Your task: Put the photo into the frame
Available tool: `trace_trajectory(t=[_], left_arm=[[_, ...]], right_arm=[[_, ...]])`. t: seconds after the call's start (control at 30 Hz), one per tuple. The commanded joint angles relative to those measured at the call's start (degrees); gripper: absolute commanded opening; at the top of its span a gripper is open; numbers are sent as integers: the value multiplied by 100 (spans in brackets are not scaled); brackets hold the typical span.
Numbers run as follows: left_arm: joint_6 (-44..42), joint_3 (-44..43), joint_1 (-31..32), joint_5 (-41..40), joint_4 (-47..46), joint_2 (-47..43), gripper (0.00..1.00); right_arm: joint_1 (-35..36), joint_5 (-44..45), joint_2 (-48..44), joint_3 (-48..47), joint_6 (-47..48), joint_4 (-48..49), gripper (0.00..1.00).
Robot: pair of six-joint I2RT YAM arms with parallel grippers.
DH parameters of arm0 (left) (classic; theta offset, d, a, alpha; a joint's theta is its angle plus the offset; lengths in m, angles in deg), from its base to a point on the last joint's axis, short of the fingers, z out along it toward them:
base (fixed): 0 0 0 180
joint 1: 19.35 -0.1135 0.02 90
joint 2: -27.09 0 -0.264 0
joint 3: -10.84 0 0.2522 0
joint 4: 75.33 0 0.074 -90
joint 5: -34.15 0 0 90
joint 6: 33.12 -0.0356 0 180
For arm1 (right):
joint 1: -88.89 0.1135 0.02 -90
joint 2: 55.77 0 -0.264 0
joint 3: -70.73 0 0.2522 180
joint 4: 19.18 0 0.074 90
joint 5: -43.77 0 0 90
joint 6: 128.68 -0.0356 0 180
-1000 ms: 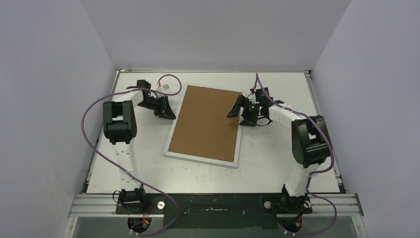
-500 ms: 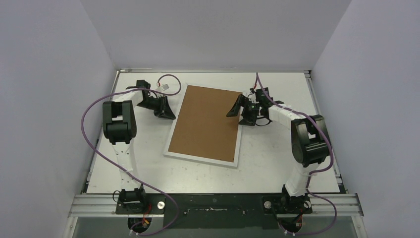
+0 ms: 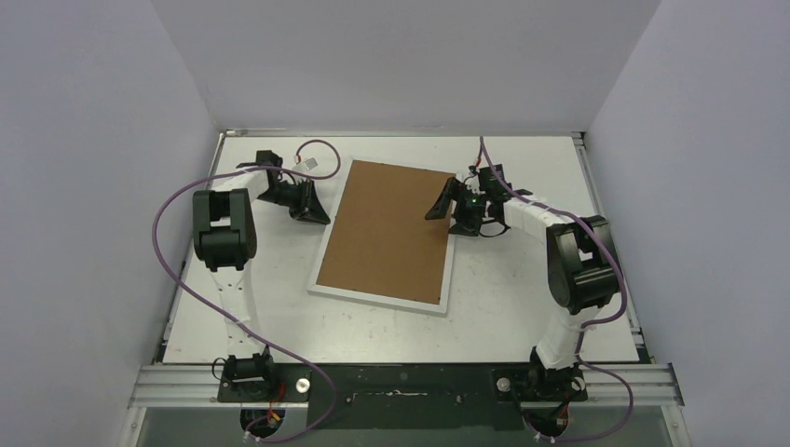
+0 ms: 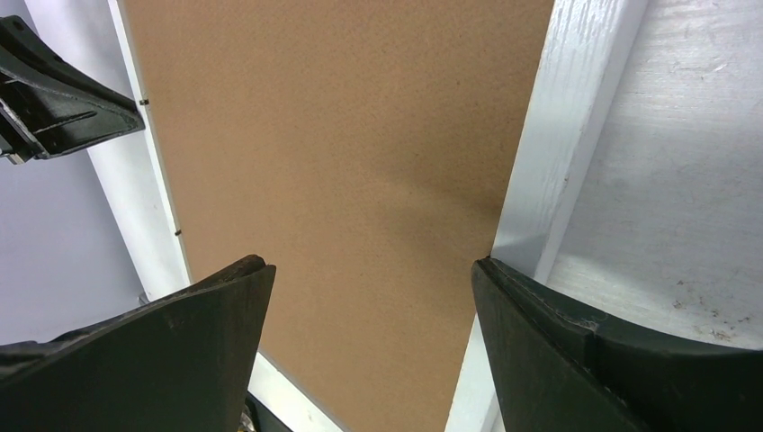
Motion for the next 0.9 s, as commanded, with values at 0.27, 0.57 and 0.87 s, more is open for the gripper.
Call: trace_trajectory(t=[0.27,0.57,0.87], left_arm=[[-292,163,64,-293,-82,153,7],[-298,136,64,-265,-73,162,7],[-312,101,64,-246,-37,171,7]], right_arm=[[441,411,427,-285,178,-511,83],[604,573,582,-515,284,-757,83],[714,644,703,-559,267,-799,83]])
